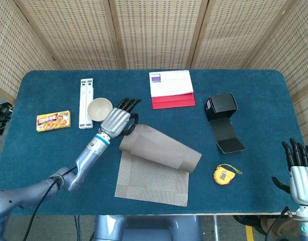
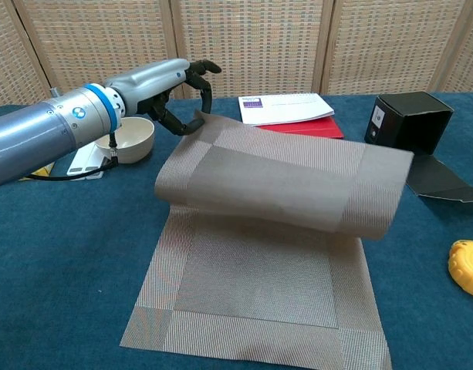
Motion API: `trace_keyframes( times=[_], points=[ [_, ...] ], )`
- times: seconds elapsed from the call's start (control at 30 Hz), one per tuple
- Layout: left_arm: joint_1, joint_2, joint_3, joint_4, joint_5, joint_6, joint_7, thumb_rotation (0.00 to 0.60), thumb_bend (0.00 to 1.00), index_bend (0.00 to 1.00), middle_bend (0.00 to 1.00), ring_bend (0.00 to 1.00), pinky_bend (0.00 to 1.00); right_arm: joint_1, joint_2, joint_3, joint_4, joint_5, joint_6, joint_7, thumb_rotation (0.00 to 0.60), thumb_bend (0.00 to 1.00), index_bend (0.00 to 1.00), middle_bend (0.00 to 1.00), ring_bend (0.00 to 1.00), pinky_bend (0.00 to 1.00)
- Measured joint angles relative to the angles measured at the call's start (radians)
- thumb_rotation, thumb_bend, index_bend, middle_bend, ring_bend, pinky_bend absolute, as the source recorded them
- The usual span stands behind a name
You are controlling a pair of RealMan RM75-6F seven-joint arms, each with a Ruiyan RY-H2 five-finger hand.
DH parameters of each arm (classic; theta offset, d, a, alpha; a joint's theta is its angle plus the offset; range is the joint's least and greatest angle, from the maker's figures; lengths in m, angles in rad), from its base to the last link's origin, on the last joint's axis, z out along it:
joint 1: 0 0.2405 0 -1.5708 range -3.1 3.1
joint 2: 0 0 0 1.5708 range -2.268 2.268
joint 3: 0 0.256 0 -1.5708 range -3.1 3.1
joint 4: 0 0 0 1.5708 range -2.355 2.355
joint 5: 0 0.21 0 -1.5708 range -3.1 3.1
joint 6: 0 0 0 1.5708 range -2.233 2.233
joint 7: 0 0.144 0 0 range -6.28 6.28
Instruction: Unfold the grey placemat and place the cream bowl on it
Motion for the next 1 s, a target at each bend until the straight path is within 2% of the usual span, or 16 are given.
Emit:
trace_keyframes(
  times=[0.27,0.3,0.33,0.37,0.4,0.43,0.57,0.73,0.83,1.0],
  points=[
    [-0.041,-0.114,-0.060,0.269,-0.068,0.035,-0.053,0.600,0.48,0.74,0.00,0.00,0.00,0.006,0.000,0.006,0.001,0.026,-0.019,-0.009,0.600,0.00,0.00,0.00,0.00,0.00],
    [-0.046,-0.126,-0.067,0.299,-0.078,0.035,-0.062,0.600,0.42,0.64,0.00,0.00,0.00,0.007,-0.001,0.007,0.001,0.028,-0.021,-0.011,0.600,0.00,0.00,0.00,0.00,0.00],
    [-0.052,-0.135,-0.072,0.327,-0.089,0.031,-0.069,0.600,0.29,0.44,0.00,0.00,0.00,0.008,-0.001,0.007,0.001,0.028,-0.022,-0.013,0.600,0.00,0.00,0.00,0.00,0.00],
    [-0.058,-0.143,-0.076,0.356,-0.102,0.019,-0.075,0.600,0.19,0.29,0.00,0.00,0.00,0.008,-0.002,0.007,0.002,0.029,-0.024,-0.015,0.600,0.00,0.00,0.00,0.00,0.00],
    [-0.062,-0.146,-0.078,0.370,-0.111,0.005,-0.076,0.600,0.06,0.10,0.00,0.00,0.00,0.009,-0.002,0.007,0.002,0.030,-0.026,-0.016,0.600,0.00,0.00,0.00,0.00,0.00],
    [-0.065,-0.147,-0.081,0.376,-0.121,-0.011,-0.076,0.600,0.00,0.01,0.00,0.00,0.00,0.010,-0.003,0.006,0.002,0.030,-0.027,-0.017,0.600,0.00,0.00,0.00,0.00,0.00],
    [-0.062,-0.136,-0.098,0.358,-0.156,-0.032,-0.074,0.600,0.00,0.00,0.00,0.00,0.00,0.011,-0.005,0.005,0.004,0.033,-0.031,-0.020,0.600,0.00,0.00,0.00,0.00,0.00],
    [-0.026,-0.067,-0.105,0.255,-0.151,0.088,-0.058,0.600,0.00,0.00,0.00,0.00,0.00,0.013,-0.008,-0.002,0.004,0.020,-0.031,-0.025,0.600,0.00,0.00,0.00,0.00,0.00],
    [0.015,0.008,-0.102,0.141,-0.157,0.132,-0.011,0.600,0.00,0.00,0.00,0.00,0.00,0.014,-0.010,-0.010,0.004,0.007,-0.031,-0.031,0.600,0.00,0.00,0.00,0.00,0.00],
    [0.106,0.161,-0.091,-0.119,-0.226,0.155,0.136,0.600,0.00,0.00,0.00,0.00,0.00,0.022,-0.010,-0.033,0.011,-0.031,-0.047,-0.031,0.600,0.00,0.00,0.00,0.00,0.00]
  ],
)
